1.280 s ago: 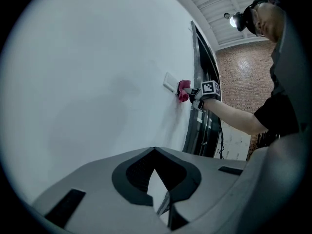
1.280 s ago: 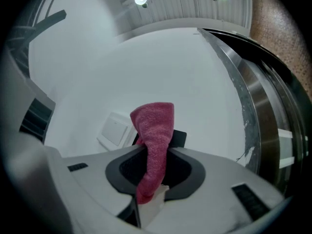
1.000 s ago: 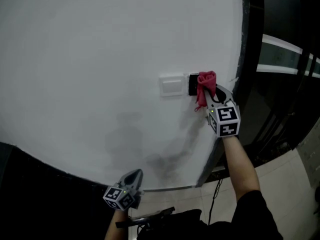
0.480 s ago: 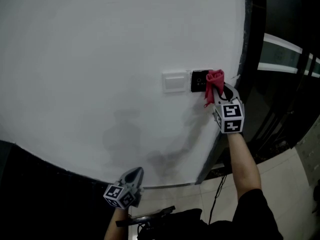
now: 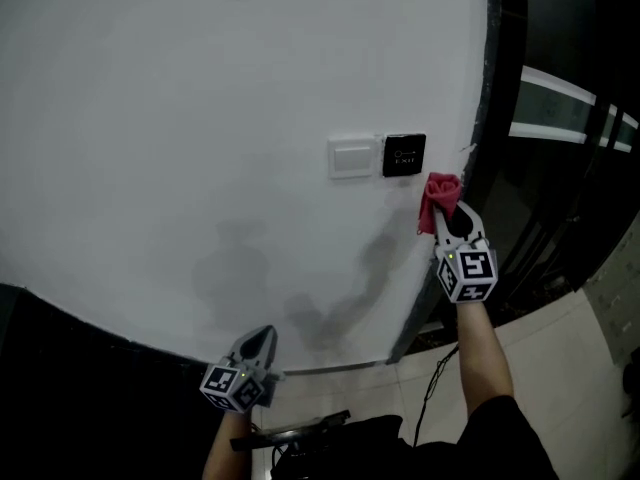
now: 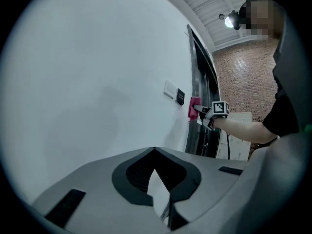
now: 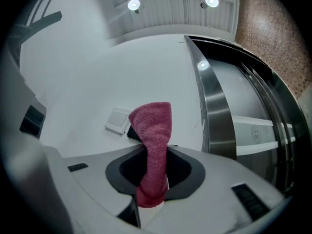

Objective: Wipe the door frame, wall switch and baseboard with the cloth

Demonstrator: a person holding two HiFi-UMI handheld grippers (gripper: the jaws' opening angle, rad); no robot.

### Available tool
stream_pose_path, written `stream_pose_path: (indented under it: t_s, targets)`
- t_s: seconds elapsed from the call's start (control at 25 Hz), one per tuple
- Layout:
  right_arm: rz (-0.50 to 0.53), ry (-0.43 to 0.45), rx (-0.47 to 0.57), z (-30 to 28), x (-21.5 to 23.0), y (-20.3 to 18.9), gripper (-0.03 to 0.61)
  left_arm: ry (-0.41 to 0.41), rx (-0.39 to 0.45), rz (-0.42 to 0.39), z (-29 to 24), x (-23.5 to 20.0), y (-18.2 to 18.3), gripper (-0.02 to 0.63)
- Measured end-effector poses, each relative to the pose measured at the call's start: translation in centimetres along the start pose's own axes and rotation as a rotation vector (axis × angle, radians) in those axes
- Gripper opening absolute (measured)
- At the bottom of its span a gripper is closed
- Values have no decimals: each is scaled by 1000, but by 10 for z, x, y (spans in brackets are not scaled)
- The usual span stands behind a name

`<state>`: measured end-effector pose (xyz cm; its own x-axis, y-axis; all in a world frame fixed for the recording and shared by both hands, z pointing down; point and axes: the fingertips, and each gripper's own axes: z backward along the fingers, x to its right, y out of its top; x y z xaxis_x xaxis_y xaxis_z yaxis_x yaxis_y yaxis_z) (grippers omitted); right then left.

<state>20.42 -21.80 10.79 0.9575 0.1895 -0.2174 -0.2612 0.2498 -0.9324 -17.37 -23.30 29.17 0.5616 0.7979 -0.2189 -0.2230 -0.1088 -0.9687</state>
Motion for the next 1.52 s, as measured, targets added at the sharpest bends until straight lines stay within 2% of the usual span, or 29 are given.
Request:
stream_pose_path:
  t_s: [0.16, 0.44, 0.6, 0.84, 0.96, 1.12, 1.4, 1.52]
  targets:
    - [-67, 9, -10, 48, -28, -32, 83, 6, 21, 4, 9, -10, 2, -9]
    - [-247, -41, -69, 125, -52, -77, 81, 51, 69, 25, 29, -26, 11, -9]
    - [-249, -34, -119, 154, -69, -96, 81, 38, 67, 30, 38, -22, 2, -9]
    - [-267, -16, -118, 167, -77, -105, 80, 34, 67, 31, 45, -10, -9, -9]
    - [-302, -2, -123, 172, -77, -112, 81, 50, 74, 35, 47, -3, -11, -9]
    - [-291, 42, -149, 176, -73, -119, 80, 76, 66, 43, 48, 5, -21, -9]
    - [-283, 94, -144, 173, -69, -119, 81, 52, 67, -20, 39, 33, -14, -9]
    - [-301, 102, -141, 169, -67, -123, 81, 49, 83, -2, 32, 36, -10, -9]
